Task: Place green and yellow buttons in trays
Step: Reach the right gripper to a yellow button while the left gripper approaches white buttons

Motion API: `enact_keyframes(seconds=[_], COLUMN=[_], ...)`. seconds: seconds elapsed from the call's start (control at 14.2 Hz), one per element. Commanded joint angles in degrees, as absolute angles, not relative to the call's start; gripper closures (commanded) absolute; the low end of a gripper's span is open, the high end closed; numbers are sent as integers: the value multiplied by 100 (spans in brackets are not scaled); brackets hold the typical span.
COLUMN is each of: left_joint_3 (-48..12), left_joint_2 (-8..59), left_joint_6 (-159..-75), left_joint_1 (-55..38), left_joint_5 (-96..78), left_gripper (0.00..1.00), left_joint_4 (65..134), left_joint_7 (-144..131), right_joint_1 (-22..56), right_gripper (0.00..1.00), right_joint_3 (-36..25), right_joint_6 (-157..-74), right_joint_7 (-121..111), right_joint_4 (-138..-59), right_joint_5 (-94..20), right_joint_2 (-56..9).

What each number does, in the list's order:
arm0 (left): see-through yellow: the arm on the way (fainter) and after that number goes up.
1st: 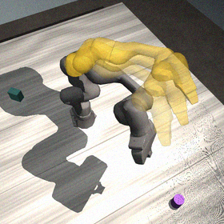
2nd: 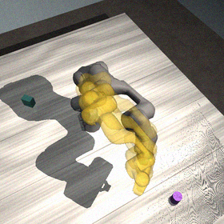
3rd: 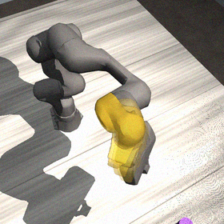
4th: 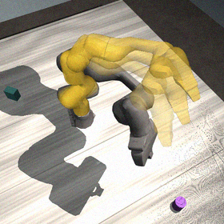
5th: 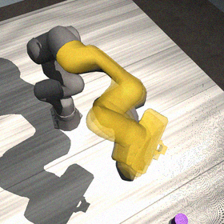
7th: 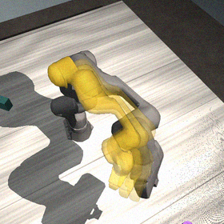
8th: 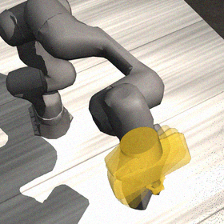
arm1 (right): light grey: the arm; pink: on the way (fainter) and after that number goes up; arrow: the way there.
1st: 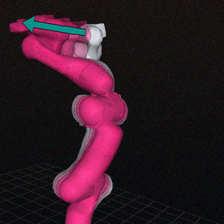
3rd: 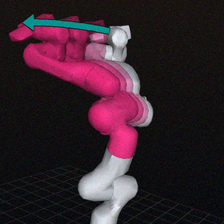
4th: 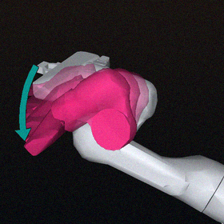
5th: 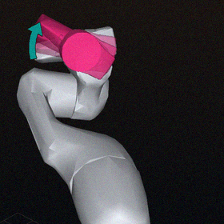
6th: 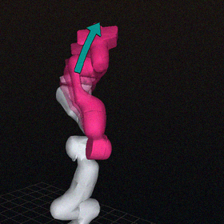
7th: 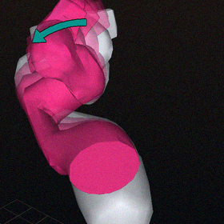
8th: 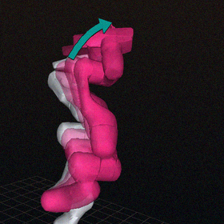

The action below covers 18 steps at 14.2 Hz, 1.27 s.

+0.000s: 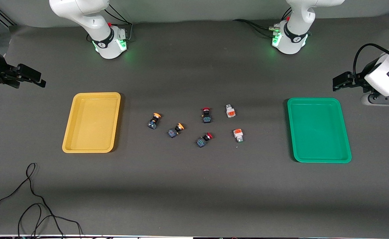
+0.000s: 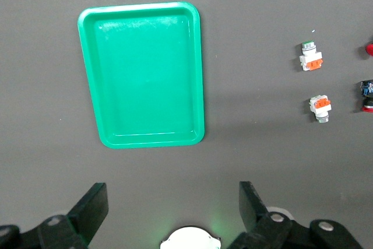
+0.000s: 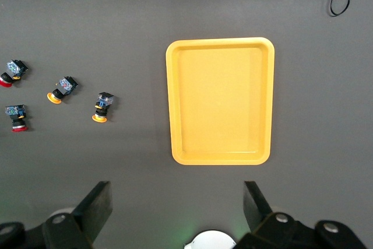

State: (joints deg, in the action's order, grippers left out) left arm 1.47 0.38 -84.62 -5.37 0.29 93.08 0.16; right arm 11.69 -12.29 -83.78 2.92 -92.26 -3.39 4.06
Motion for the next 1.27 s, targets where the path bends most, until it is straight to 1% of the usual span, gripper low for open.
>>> enact_keyframes(seconds=[0.0,0.56,0.85,0.92,1.06,1.2], left_joint_3=[237,237,237,237,193,193], left_joint_2=[97,105,123,123,123,132], left_joint_6=[-8420,-8420,-8411,-8376,-8385,-8411], left_joint_1=[-633,-633,-633,-642,-703,-686], left_joint_5=[-9,-9,-17,-18,9,-26], left_gripper=[0,0,0,0,0,0], left_joint_4=[9115,9105,9097,9105,9097,9131], left_joint_7=[70,70,70,-17,-53,-35], right_joint_1=[1195,1230,1625,1861,1968,2065], right_gripper=[0,0,0,0,0,0], right_joint_3=[-1248,-1213,-1204,-1213,-1204,-1204], right_joint_6=[-8306,-8306,-8534,-8595,-8884,-9480], right_joint_7=[264,281,676,703,738,738], right_joint_4=[-9281,-9387,-9798,-9956,-10317,-10616], right_joint_5=[-352,-360,-457,-457,-518,-1017], right_joint_2=[466,352,194,193,132,-157])
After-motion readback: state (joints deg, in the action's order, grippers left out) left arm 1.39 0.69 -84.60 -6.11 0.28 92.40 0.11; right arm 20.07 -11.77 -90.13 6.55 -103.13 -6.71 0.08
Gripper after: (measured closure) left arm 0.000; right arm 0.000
